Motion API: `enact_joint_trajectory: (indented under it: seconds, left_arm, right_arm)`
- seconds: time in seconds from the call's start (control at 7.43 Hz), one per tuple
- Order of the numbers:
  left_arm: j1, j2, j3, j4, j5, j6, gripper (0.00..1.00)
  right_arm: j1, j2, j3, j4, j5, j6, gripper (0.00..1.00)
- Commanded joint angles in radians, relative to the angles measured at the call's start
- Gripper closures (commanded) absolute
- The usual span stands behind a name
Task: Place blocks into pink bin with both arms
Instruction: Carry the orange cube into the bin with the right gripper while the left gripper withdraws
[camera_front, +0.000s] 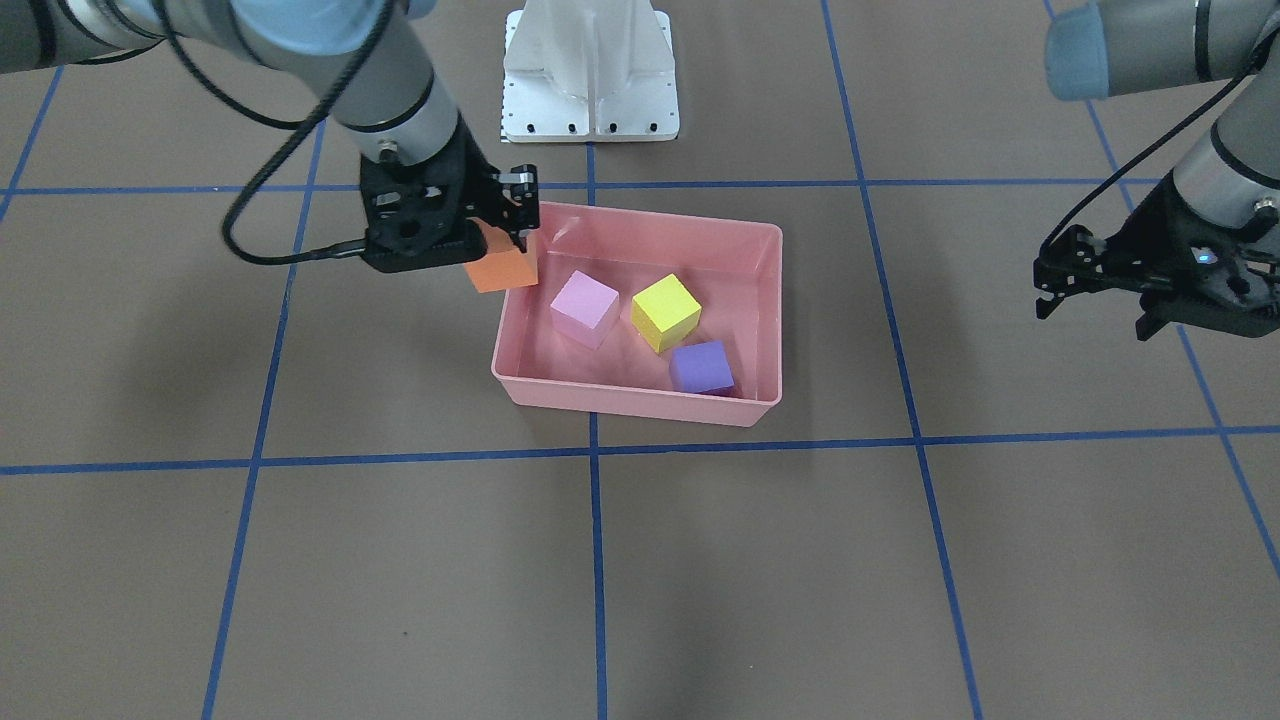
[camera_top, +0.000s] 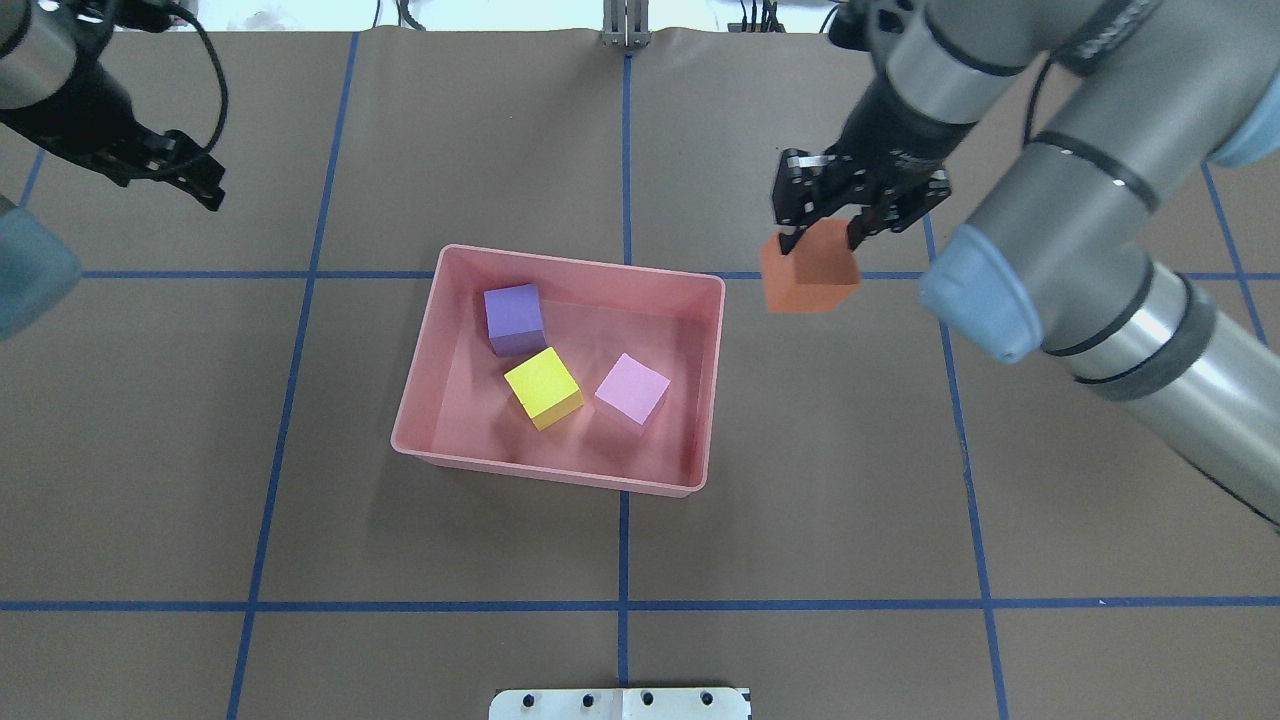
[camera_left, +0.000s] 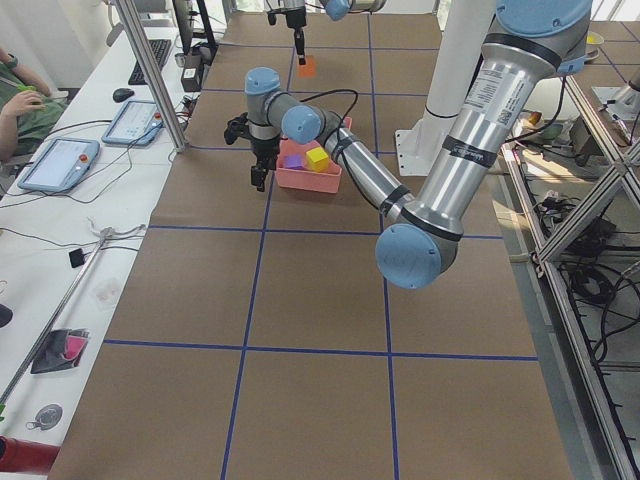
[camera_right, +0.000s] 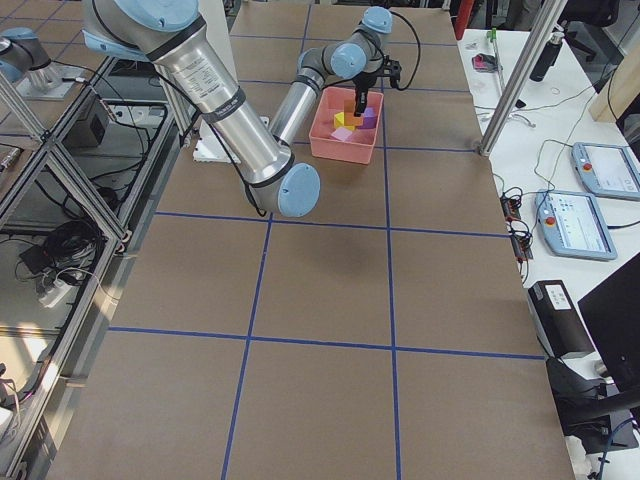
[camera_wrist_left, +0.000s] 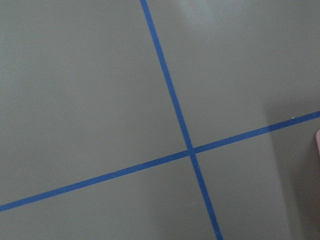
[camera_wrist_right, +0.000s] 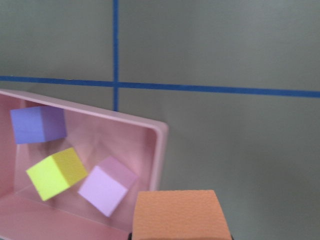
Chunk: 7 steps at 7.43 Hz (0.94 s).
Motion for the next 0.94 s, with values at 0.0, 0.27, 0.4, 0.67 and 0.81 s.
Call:
enact_joint_trajectory:
  seconds: [0.0, 0.27, 0.4, 0.67, 0.81]
  left_arm:
    - [-0.019, 0.028, 0.010, -0.006, -0.005, 0.026, 0.00]
    - [-0.027, 0.029, 0.018, -0.007, -0.005, 0.048, 0.00]
    - [-0.028, 0.029, 0.022, -0.007, -0.005, 0.048, 0.00]
    - [-0.028, 0.051, 0.016, -0.006, 0.003, 0.043, 0.00]
    - [-0.030, 0.074, 0.015, -0.007, 0.013, 0.042, 0.00]
  right_arm:
    - [-0.102, 0.102, -0.154, 0.134, -0.113, 0.143, 1.00]
    - [-0.123, 0.196, -0.282, 0.161, -0.116, 0.165, 1.00]
    - [-0.123, 0.190, -0.275, 0.161, -0.119, 0.161, 0.21]
    - [-0.123, 0.188, -0.264, 0.158, -0.116, 0.165, 0.00]
    - [-0.122, 0.181, -0.243, 0.150, -0.118, 0.165, 0.00]
